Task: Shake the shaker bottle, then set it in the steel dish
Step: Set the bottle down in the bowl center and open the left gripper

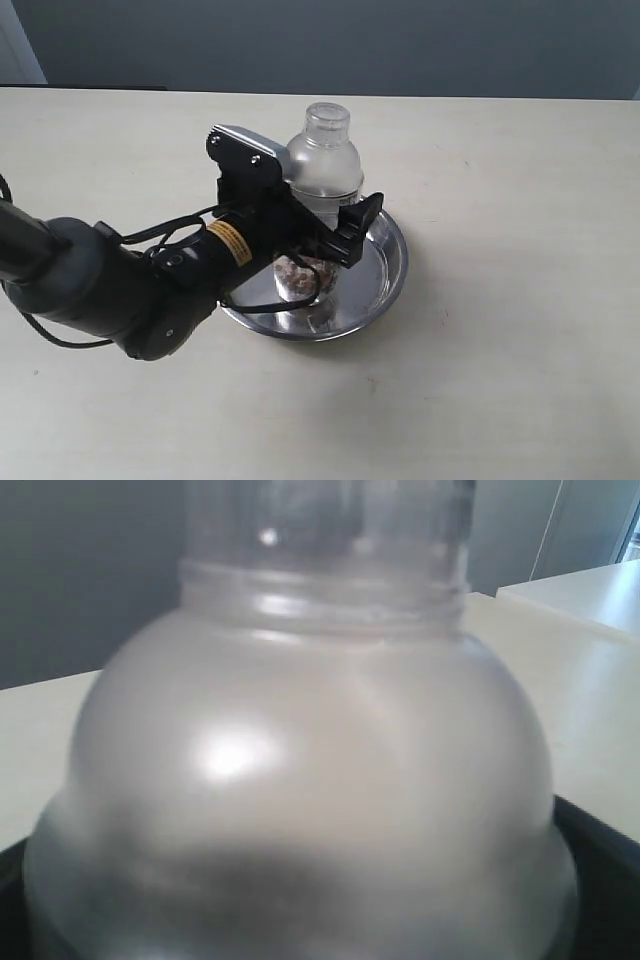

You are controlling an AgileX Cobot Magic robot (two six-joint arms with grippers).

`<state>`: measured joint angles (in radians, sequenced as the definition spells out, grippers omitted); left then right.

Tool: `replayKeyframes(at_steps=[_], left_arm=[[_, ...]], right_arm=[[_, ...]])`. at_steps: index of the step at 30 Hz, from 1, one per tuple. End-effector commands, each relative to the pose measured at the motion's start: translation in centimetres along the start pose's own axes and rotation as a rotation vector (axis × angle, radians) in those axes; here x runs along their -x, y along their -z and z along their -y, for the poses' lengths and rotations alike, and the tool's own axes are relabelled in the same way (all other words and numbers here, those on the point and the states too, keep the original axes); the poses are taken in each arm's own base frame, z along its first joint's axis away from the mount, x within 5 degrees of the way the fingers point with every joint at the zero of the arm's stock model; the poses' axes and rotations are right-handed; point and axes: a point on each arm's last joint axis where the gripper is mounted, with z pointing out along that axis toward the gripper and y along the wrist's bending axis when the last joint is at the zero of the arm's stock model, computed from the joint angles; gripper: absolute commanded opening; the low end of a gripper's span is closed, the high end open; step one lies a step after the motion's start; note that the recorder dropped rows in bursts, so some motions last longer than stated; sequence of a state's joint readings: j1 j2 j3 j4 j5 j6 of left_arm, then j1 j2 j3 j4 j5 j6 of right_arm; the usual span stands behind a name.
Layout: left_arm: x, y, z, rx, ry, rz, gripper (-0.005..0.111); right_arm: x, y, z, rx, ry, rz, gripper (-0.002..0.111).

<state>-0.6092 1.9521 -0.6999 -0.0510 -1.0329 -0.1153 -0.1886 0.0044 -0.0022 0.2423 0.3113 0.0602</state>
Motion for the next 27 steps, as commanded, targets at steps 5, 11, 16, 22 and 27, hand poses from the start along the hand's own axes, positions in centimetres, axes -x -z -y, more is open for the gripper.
replayKeyframes(at_steps=[5, 11, 16, 22, 27], left_arm=[[2.2, 0.5, 0.1, 0.020, -0.036, 0.028, 0.106], [3.7, 1.0, 0.2, 0.021, -0.045, 0.063, 0.106], [4.9, 1.3, 0.4, 0.017, -0.044, 0.096, 0.106], [6.3, 1.8, 0.5, 0.018, -0.066, 0.134, 0.105], [7.4, 2.3, 0.6, 0.027, -0.078, 0.163, 0.105]], right_arm=[[0.0, 0.0, 0.0, 0.001, 0.009, 0.009, -0.001], [0.0, 0.0, 0.0, 0.001, 0.009, 0.009, -0.001], [0.0, 0.0, 0.0, 0.001, 0.009, 0.009, -0.001], [0.0, 0.0, 0.0, 0.001, 0.009, 0.009, -0.001], [0.0, 0.0, 0.0, 0.001, 0.009, 0.009, -0.001]])
